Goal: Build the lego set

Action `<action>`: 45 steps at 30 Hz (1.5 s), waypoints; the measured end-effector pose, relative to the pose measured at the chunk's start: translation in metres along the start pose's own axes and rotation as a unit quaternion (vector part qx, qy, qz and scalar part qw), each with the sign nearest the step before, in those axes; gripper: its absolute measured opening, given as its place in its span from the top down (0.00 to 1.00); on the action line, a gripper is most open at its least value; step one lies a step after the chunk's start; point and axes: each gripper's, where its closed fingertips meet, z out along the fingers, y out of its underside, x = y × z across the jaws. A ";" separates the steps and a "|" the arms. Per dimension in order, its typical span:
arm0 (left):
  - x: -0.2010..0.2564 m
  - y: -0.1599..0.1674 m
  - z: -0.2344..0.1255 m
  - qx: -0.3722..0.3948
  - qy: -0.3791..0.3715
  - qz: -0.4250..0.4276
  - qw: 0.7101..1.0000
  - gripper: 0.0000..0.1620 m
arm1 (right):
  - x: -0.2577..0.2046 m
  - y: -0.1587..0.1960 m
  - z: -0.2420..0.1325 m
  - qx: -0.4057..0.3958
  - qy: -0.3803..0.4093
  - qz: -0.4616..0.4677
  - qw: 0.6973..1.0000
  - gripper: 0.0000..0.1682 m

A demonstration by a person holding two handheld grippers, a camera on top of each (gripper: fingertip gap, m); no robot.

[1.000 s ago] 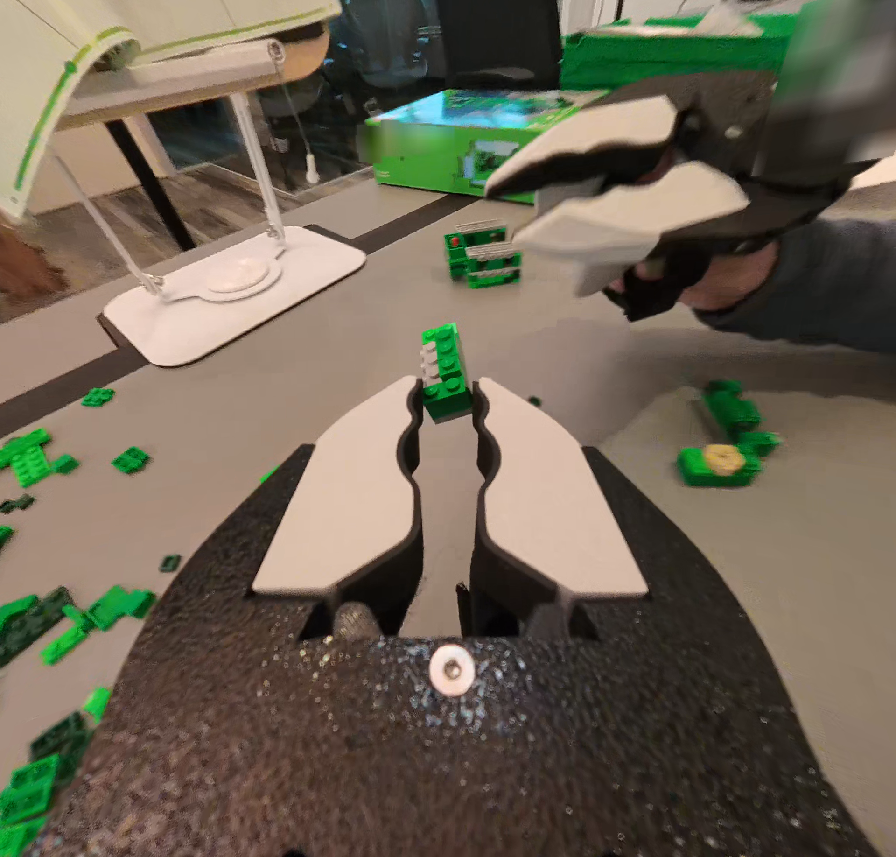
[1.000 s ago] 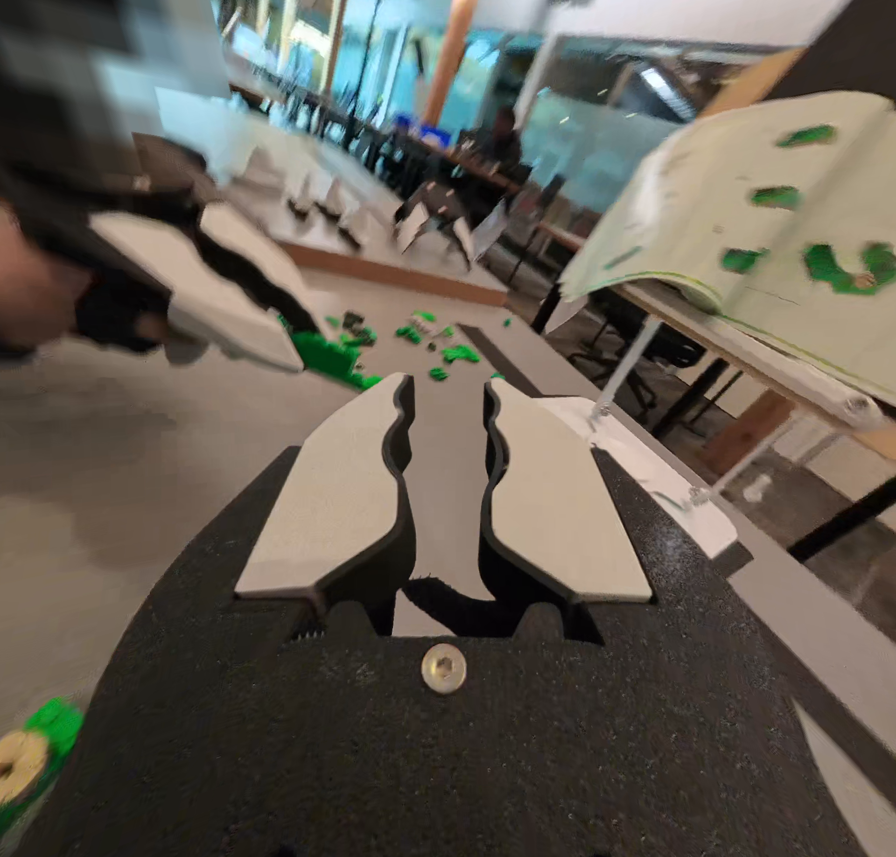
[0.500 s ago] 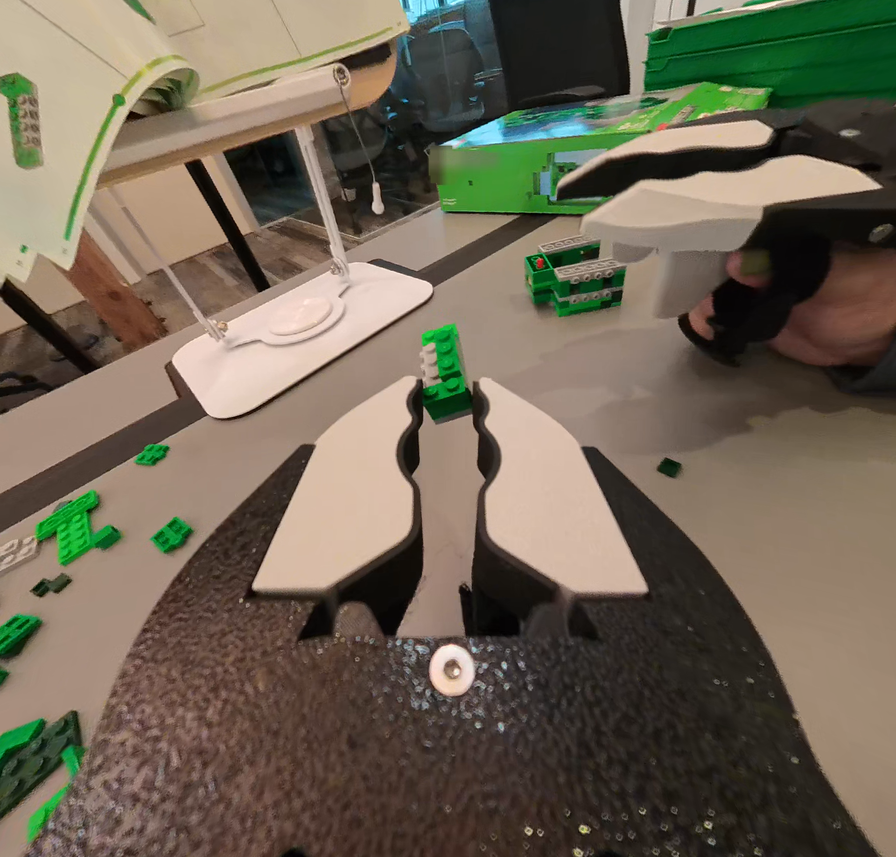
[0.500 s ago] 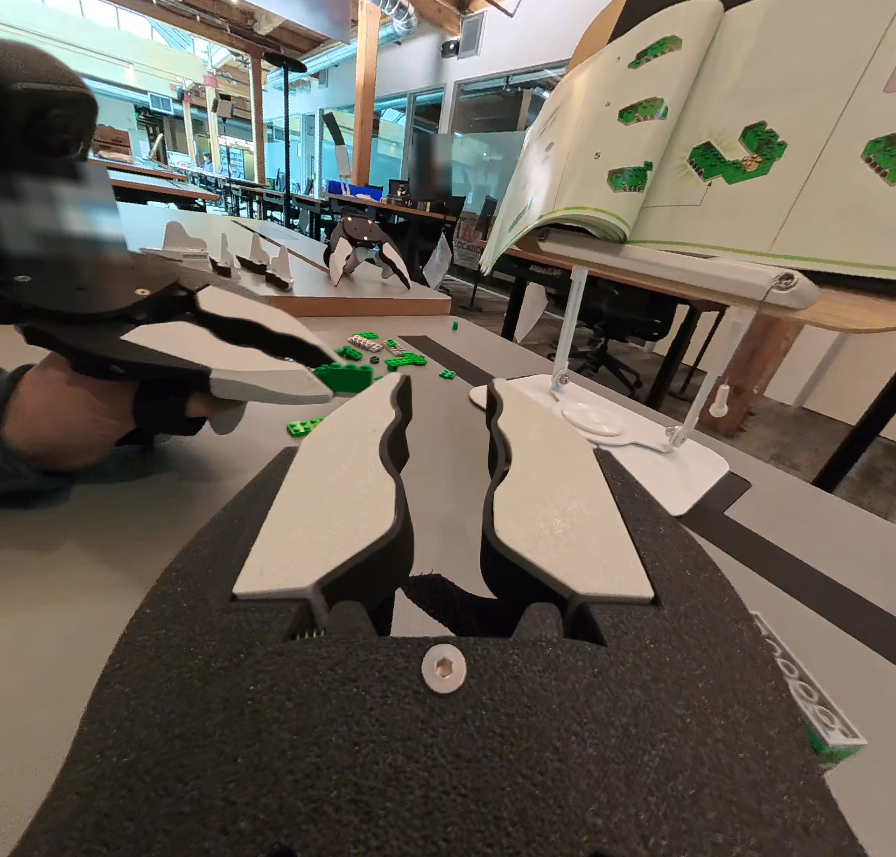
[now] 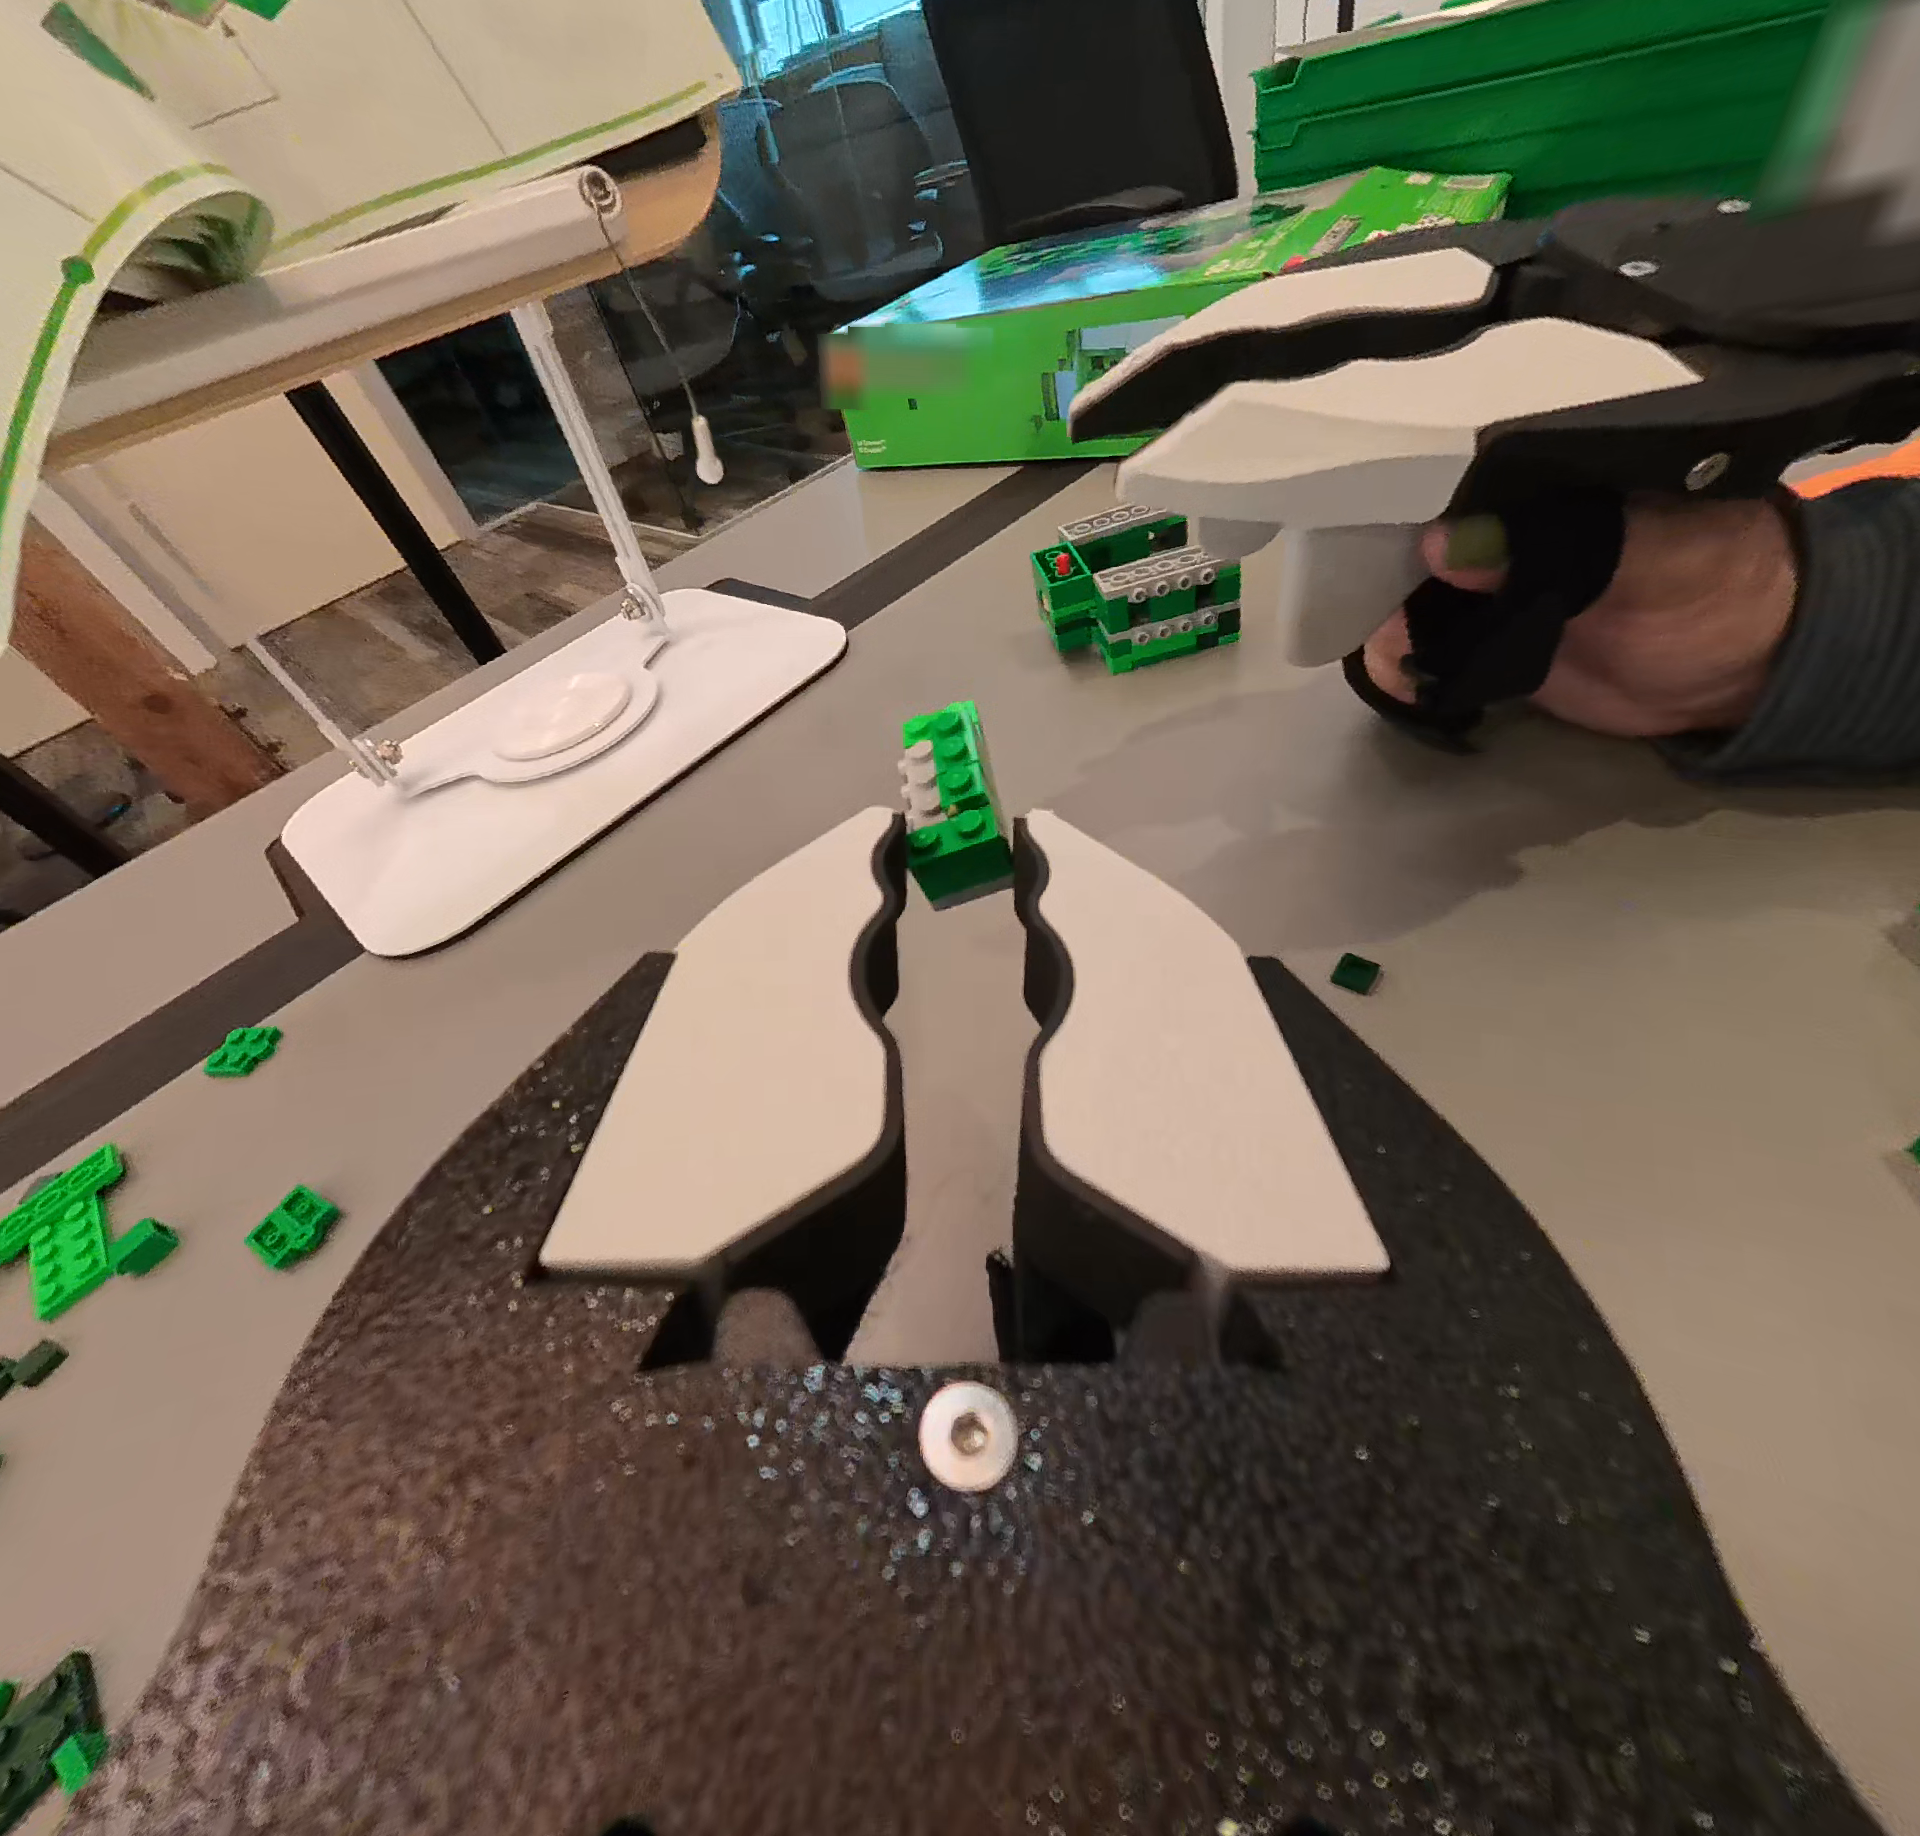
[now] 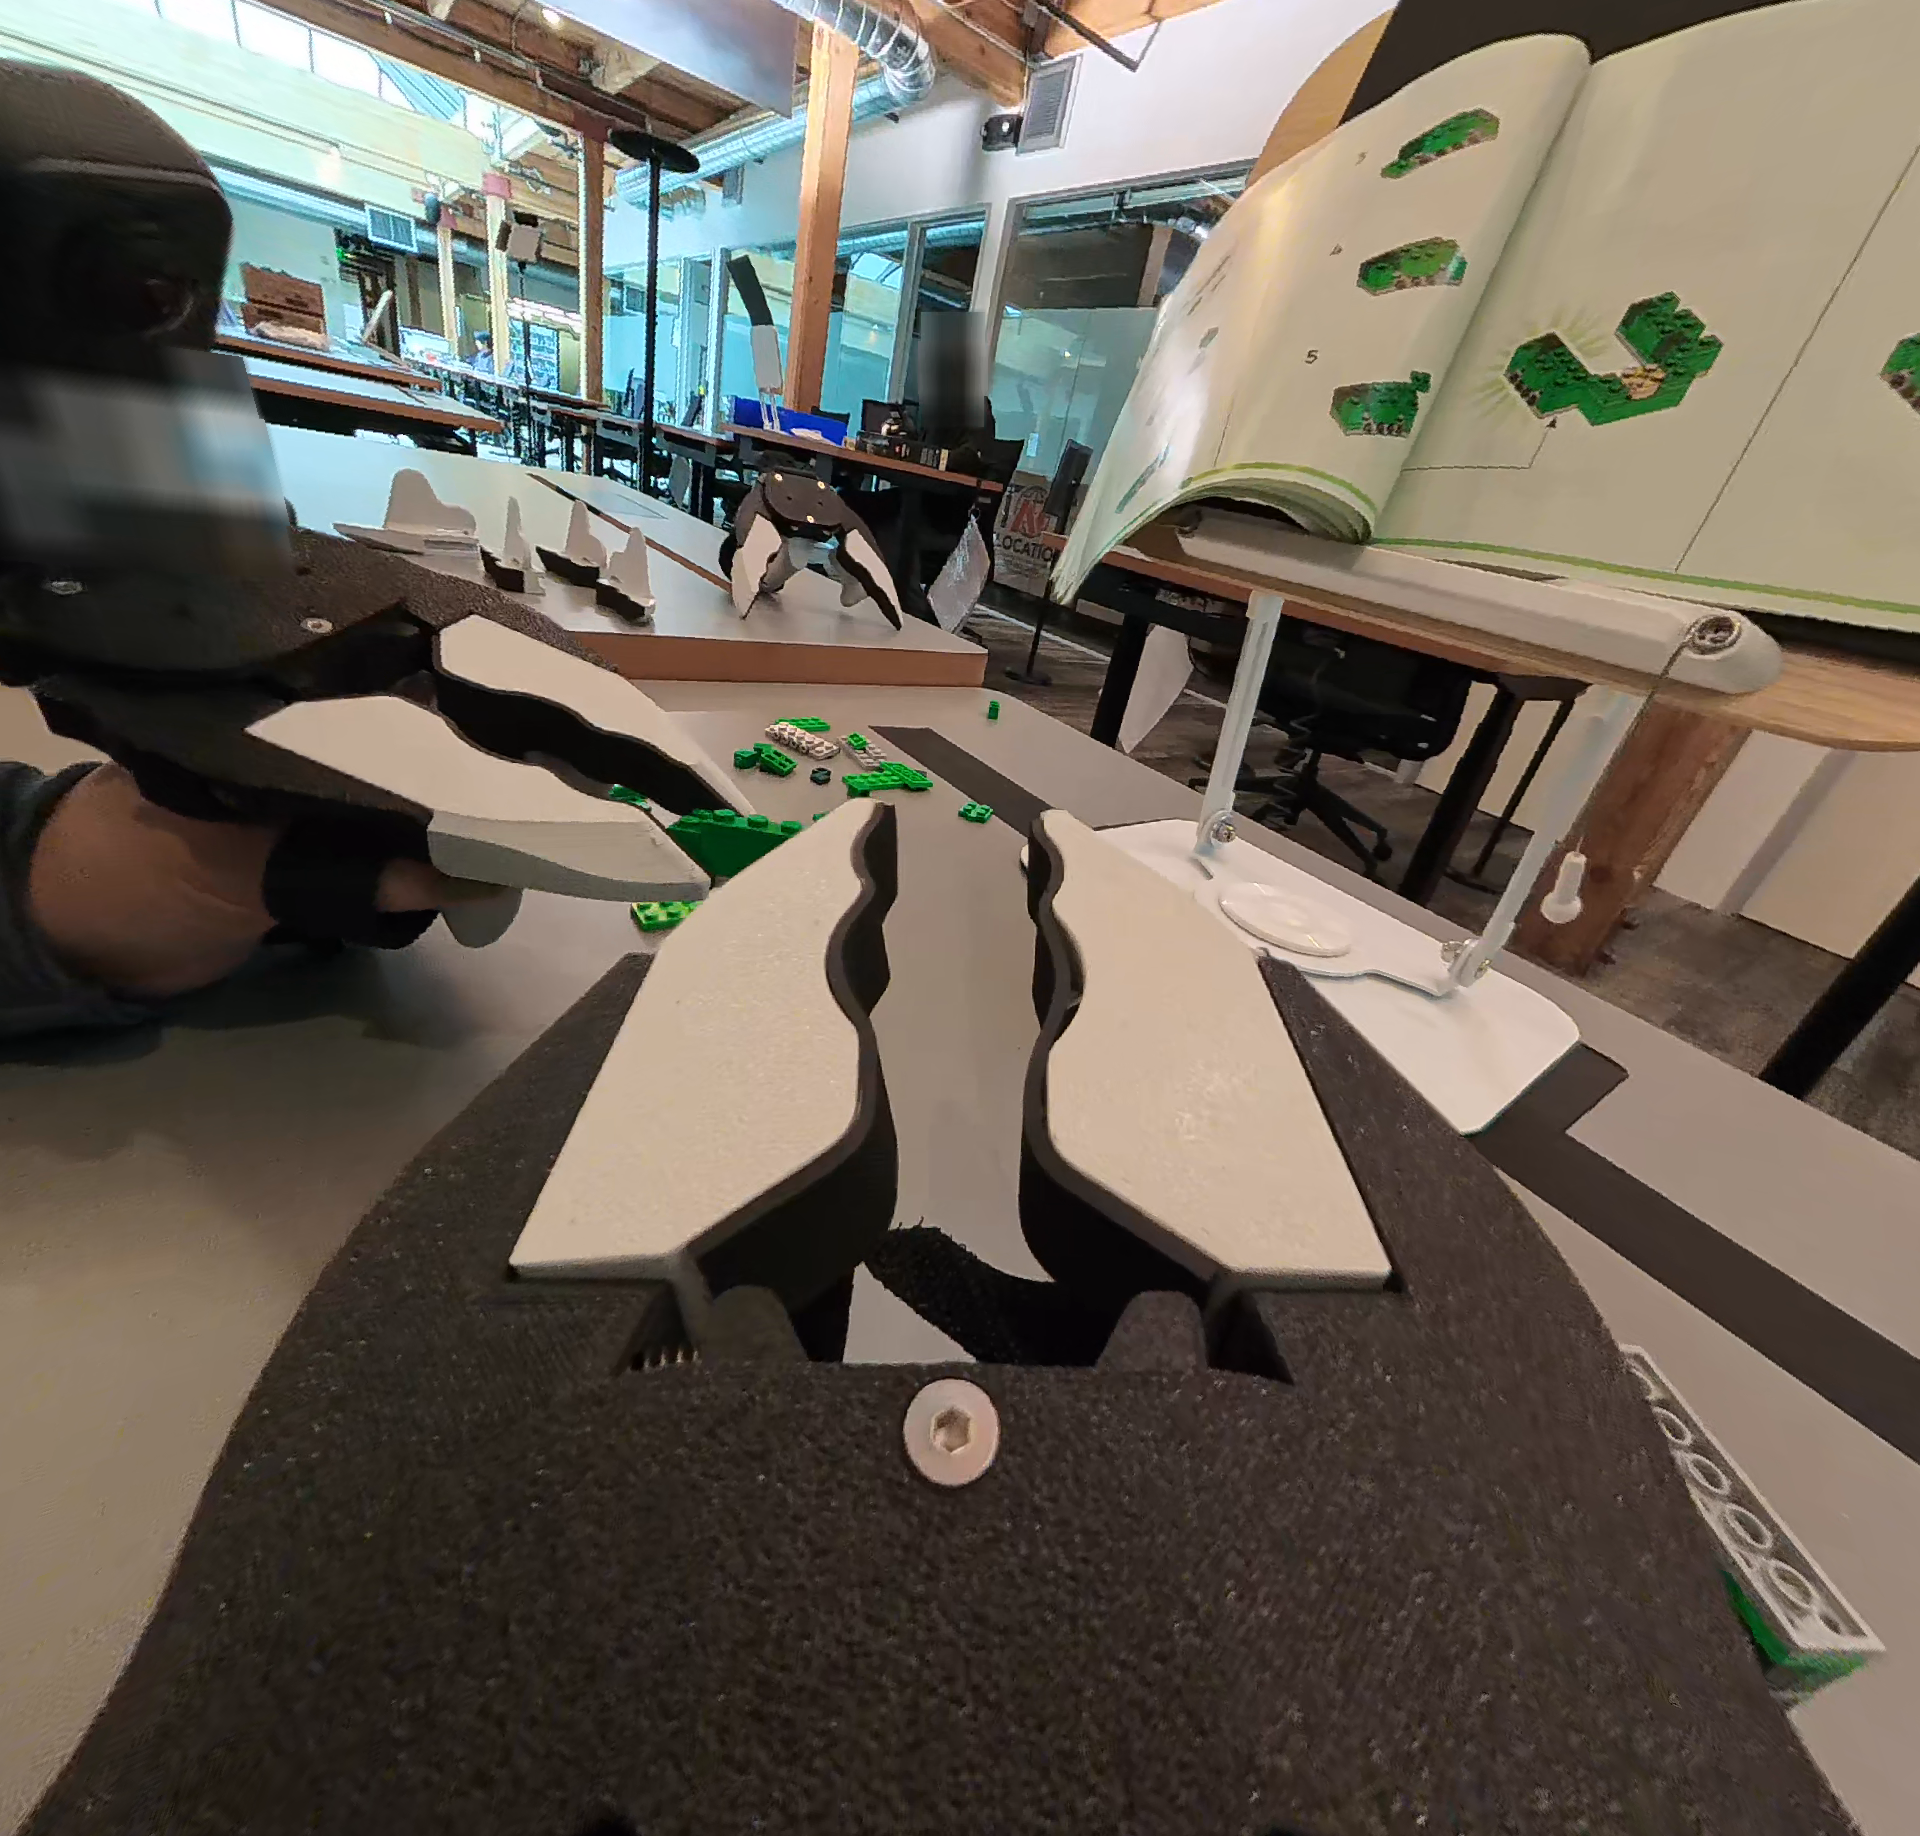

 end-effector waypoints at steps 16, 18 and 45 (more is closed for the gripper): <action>0.008 -0.005 -0.001 0.012 0.000 0.052 0.999 0.88 | -0.007 0.001 0.000 0.000 -0.012 -0.016 1.000 0.88; 0.010 -0.005 0.000 0.011 0.003 0.058 0.998 0.89 | -0.013 0.002 0.000 -0.004 -0.029 -0.017 0.999 0.88; 0.034 0.001 0.002 -0.019 0.116 -0.042 0.992 0.81 | -0.049 0.042 0.015 -0.140 -0.005 -0.524 0.840 0.89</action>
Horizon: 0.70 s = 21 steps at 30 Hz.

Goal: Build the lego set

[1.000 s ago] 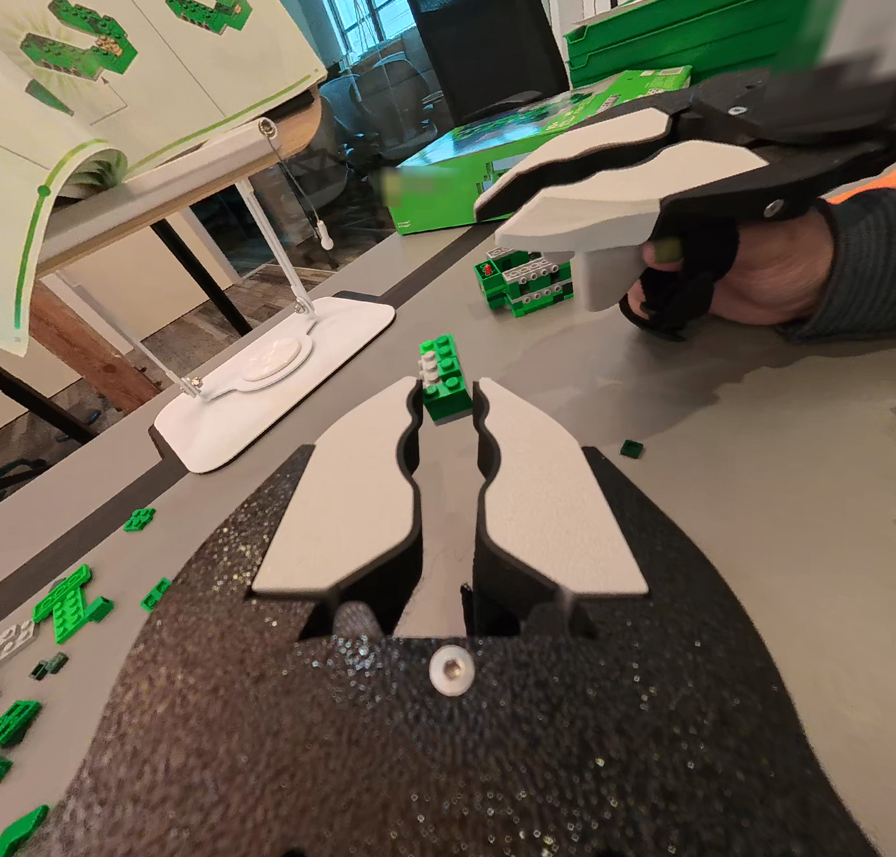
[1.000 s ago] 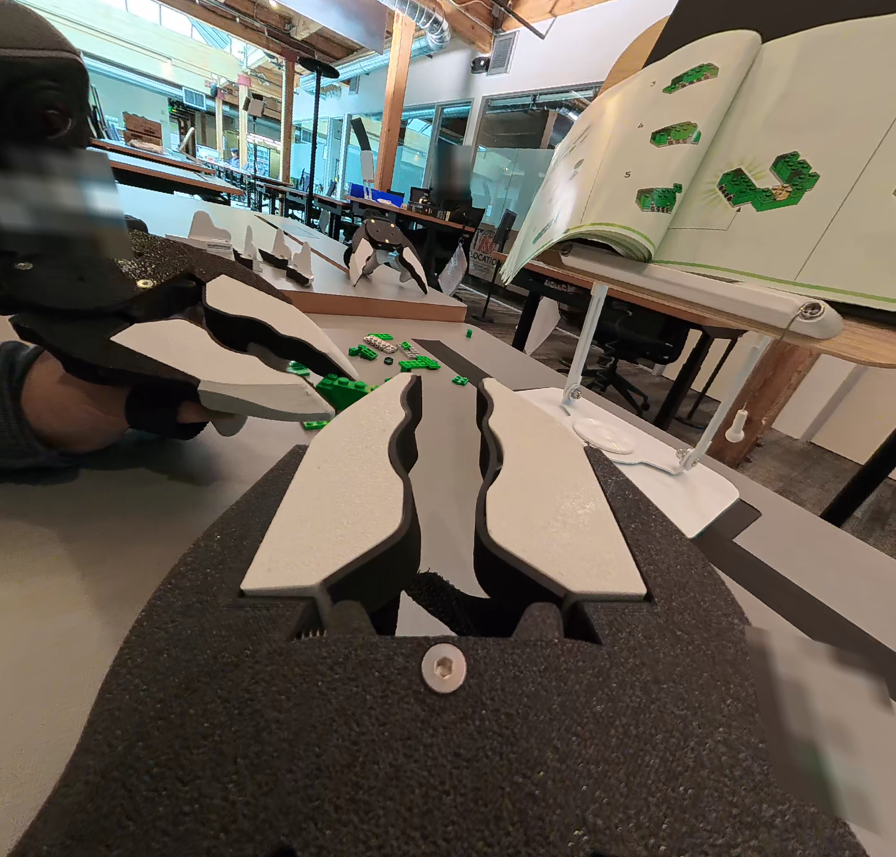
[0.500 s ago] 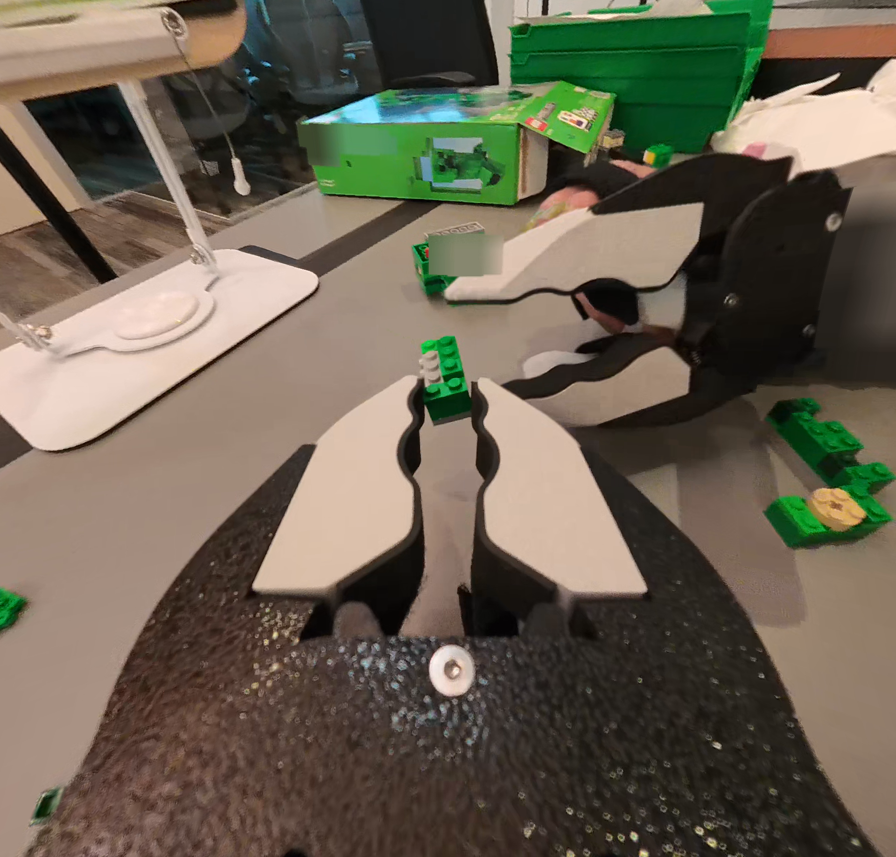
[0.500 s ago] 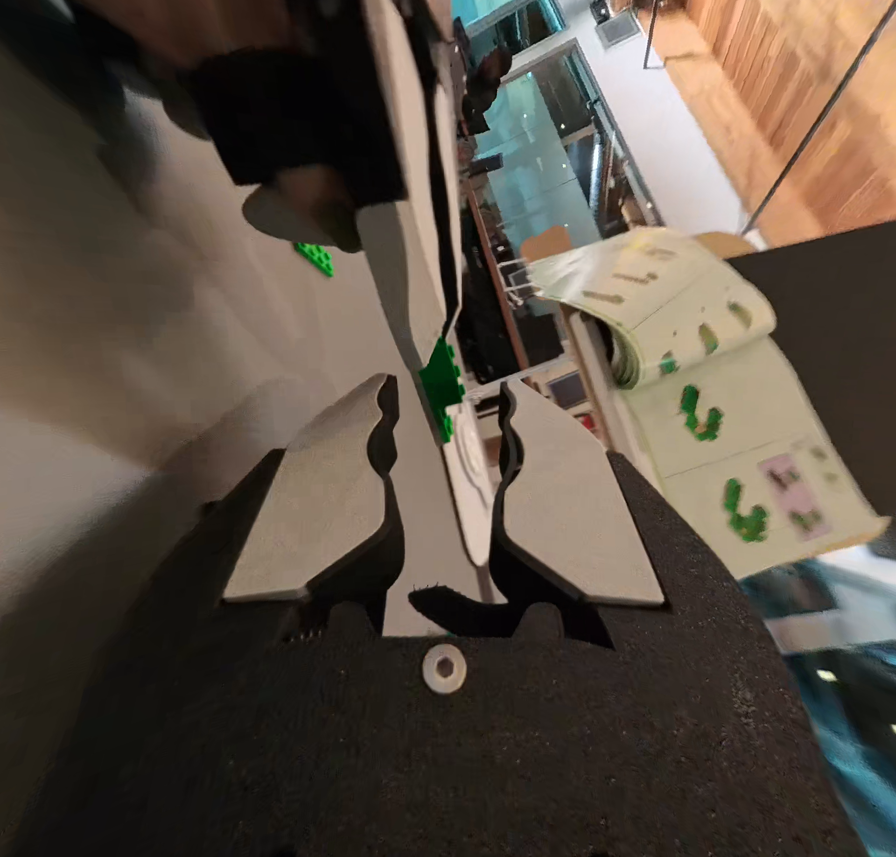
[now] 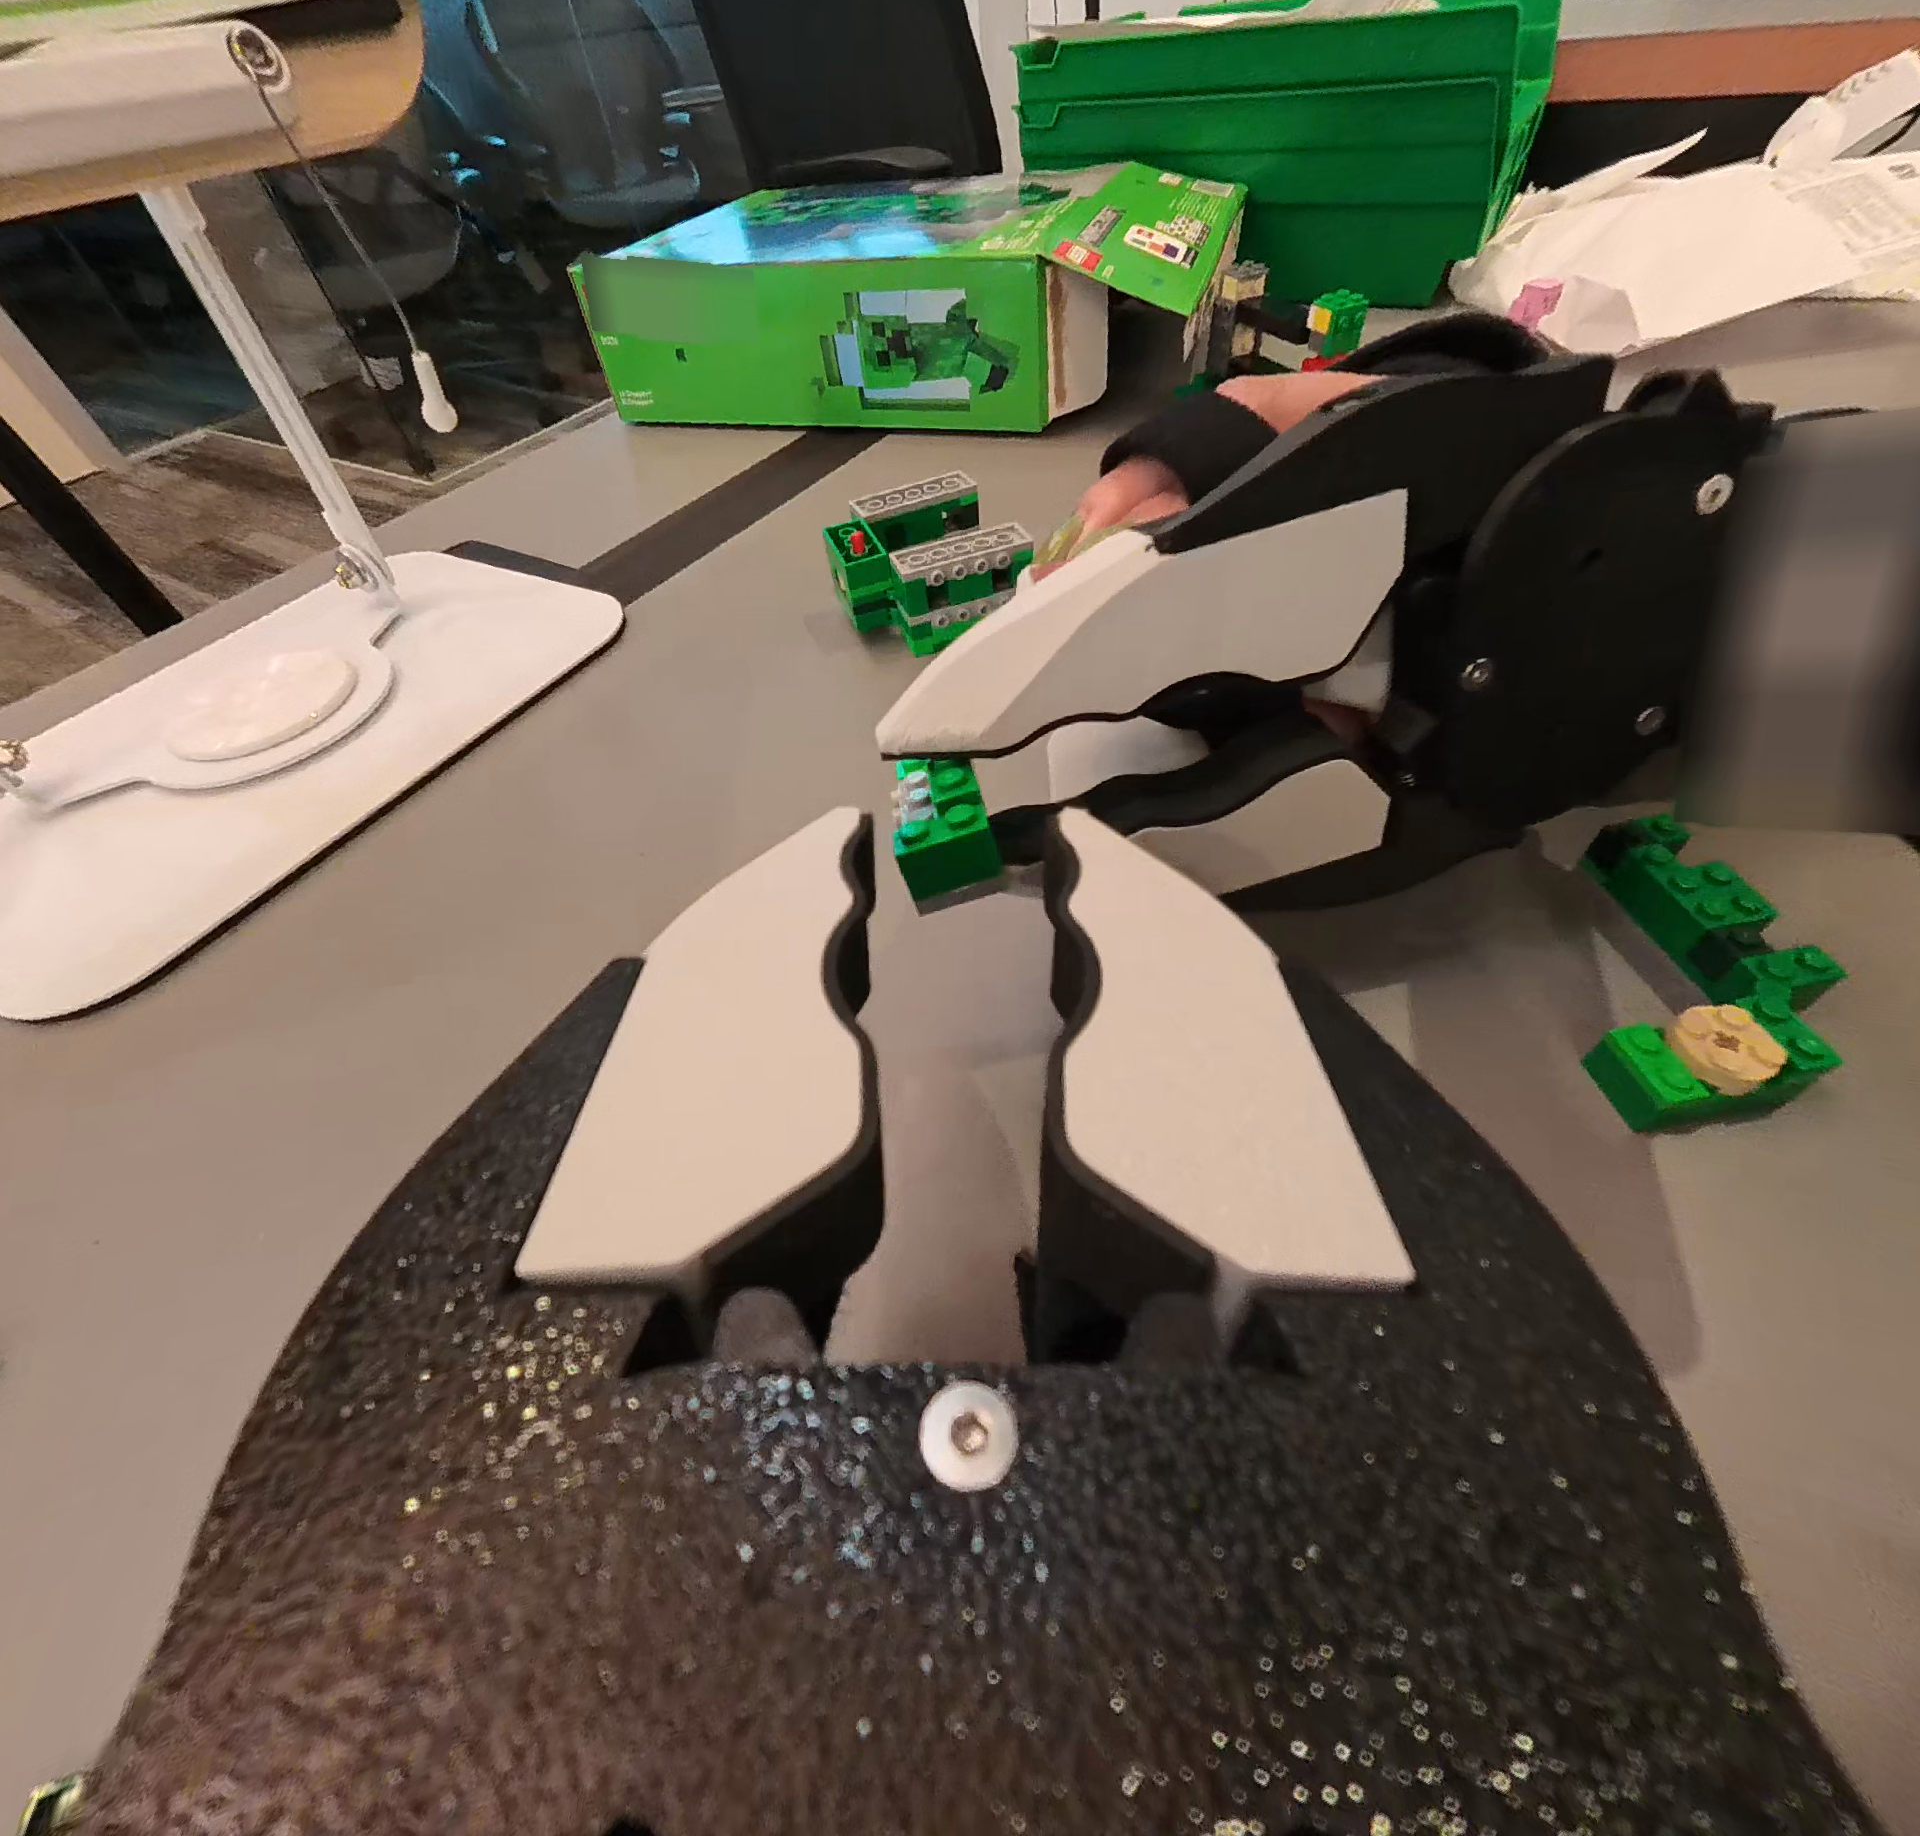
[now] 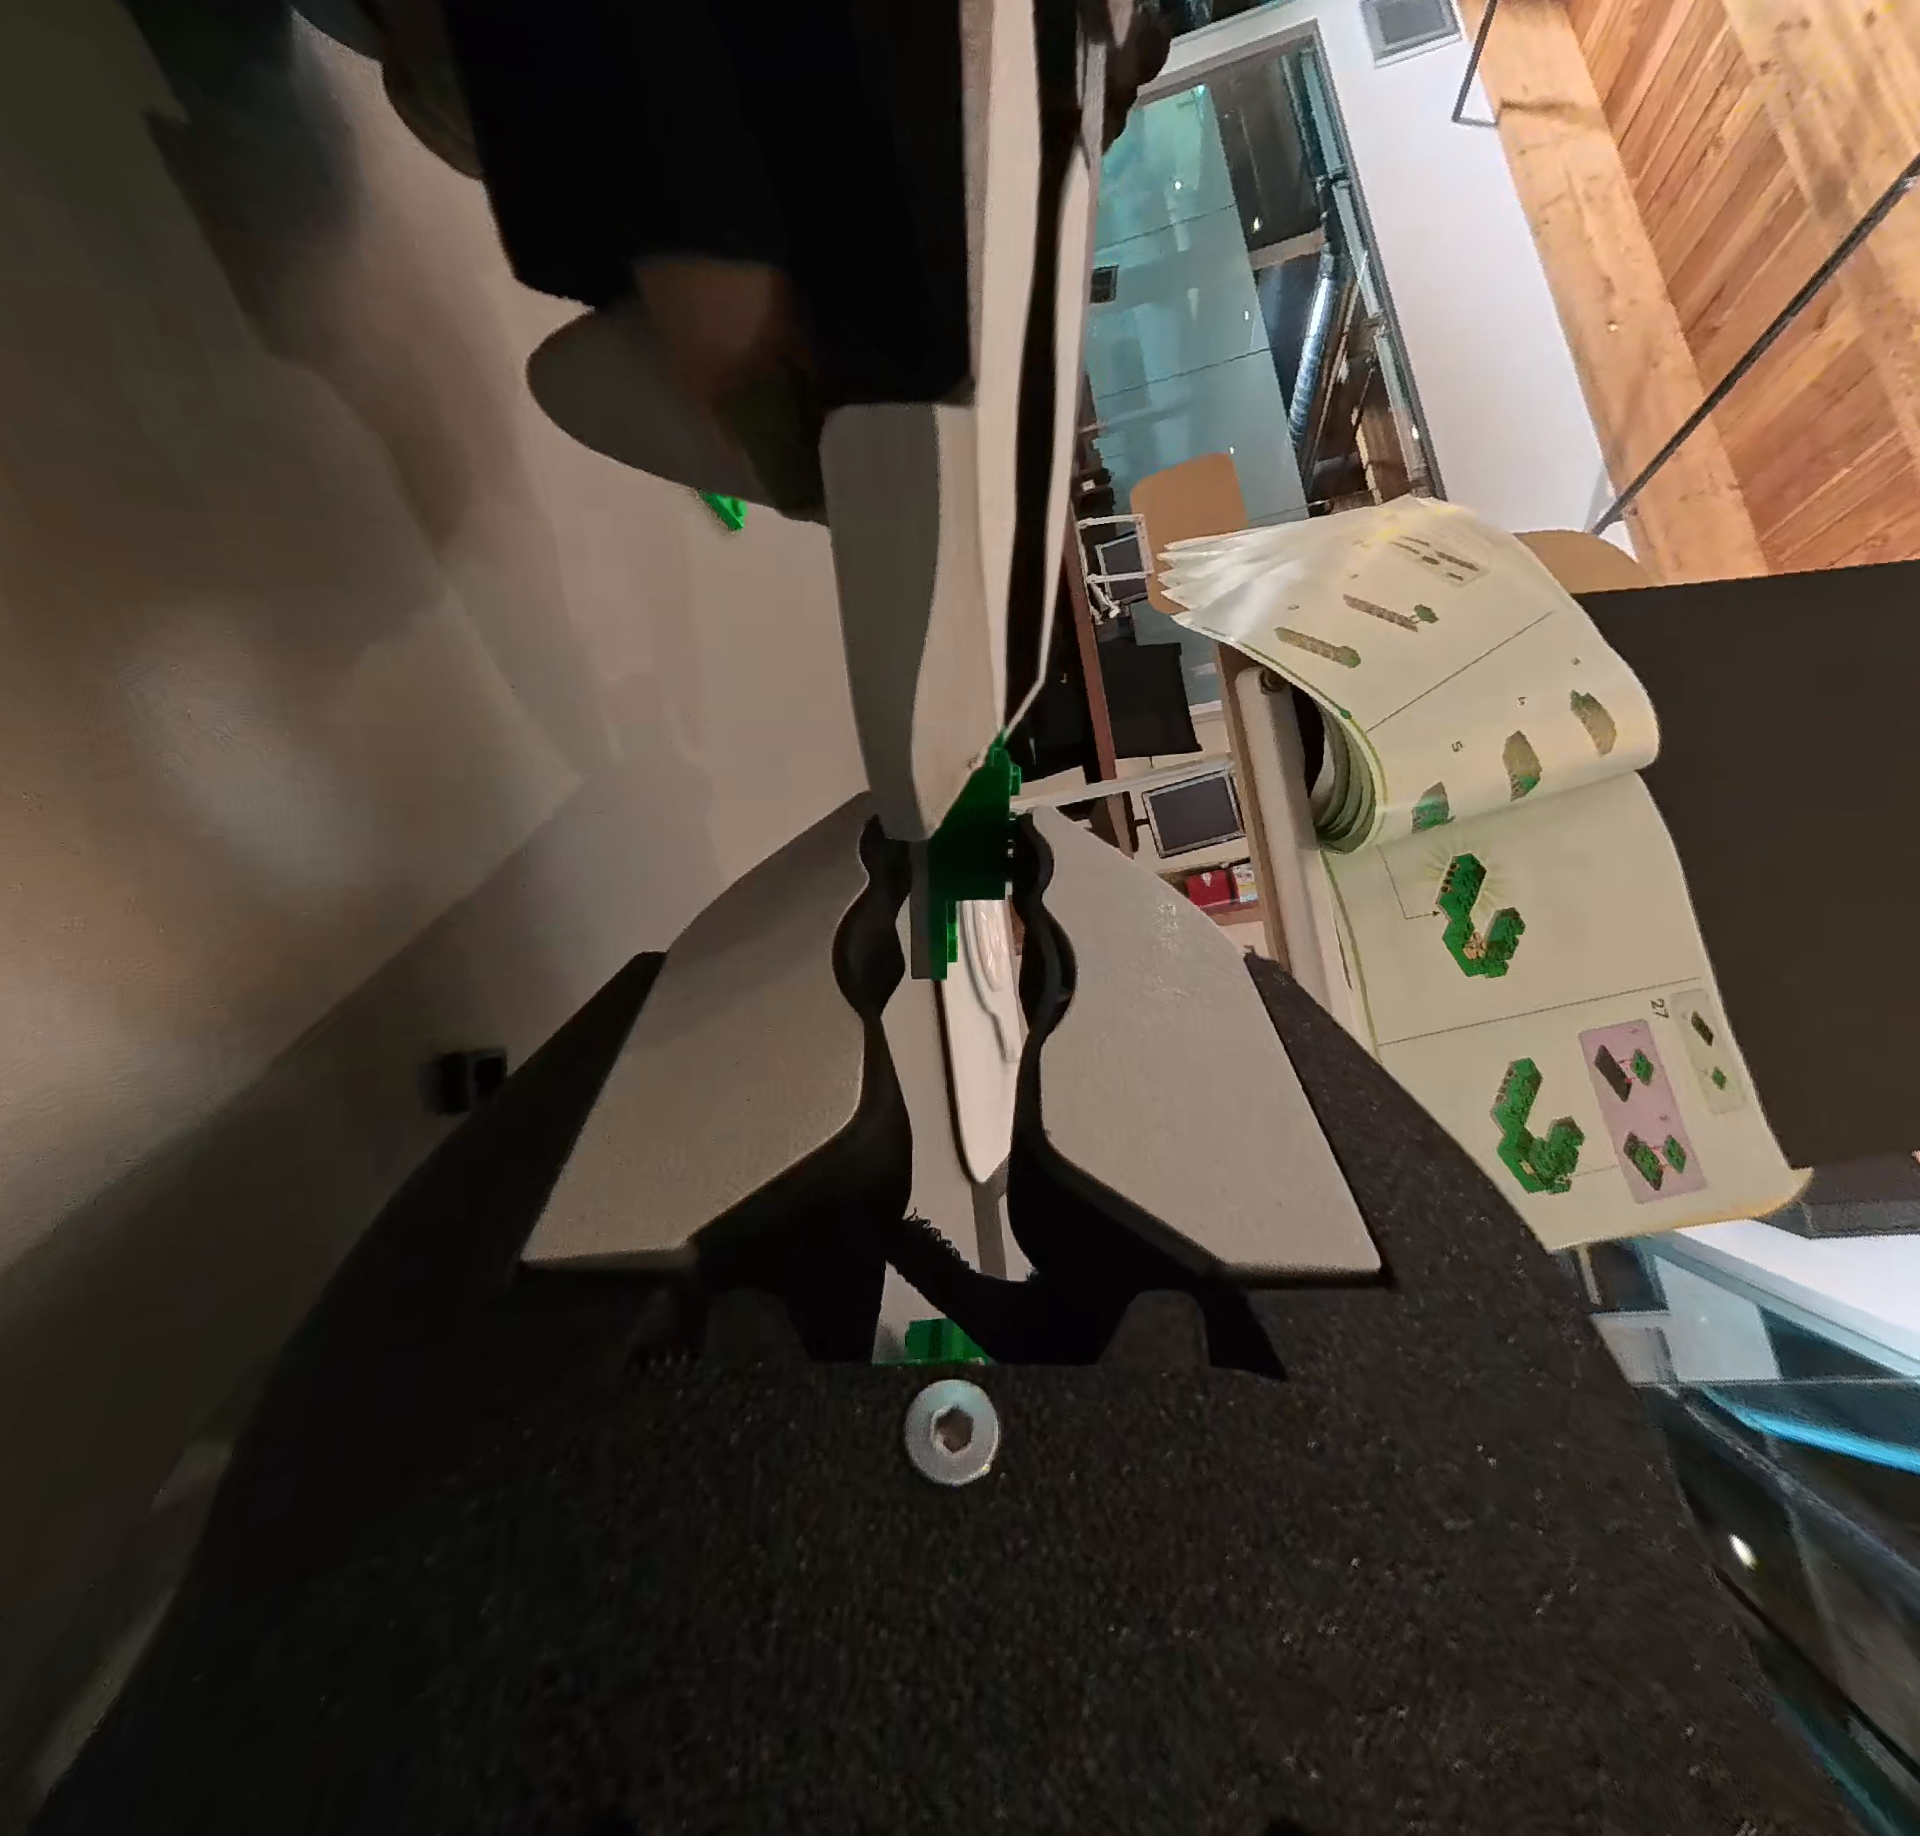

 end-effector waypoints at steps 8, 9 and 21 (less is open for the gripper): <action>-0.004 -0.004 -0.004 0.018 -0.008 -0.012 1.000 0.87 | 0.002 0.004 0.000 -0.001 0.011 0.004 1.000 0.89; -0.003 -0.004 -0.004 0.019 -0.003 -0.011 1.000 0.89 | 0.002 0.003 0.000 -0.001 0.012 0.005 1.000 0.89; 0.009 -0.007 -0.019 0.050 0.056 0.037 0.997 0.90 | -0.008 -0.013 -0.017 0.146 -0.158 0.307 0.927 0.75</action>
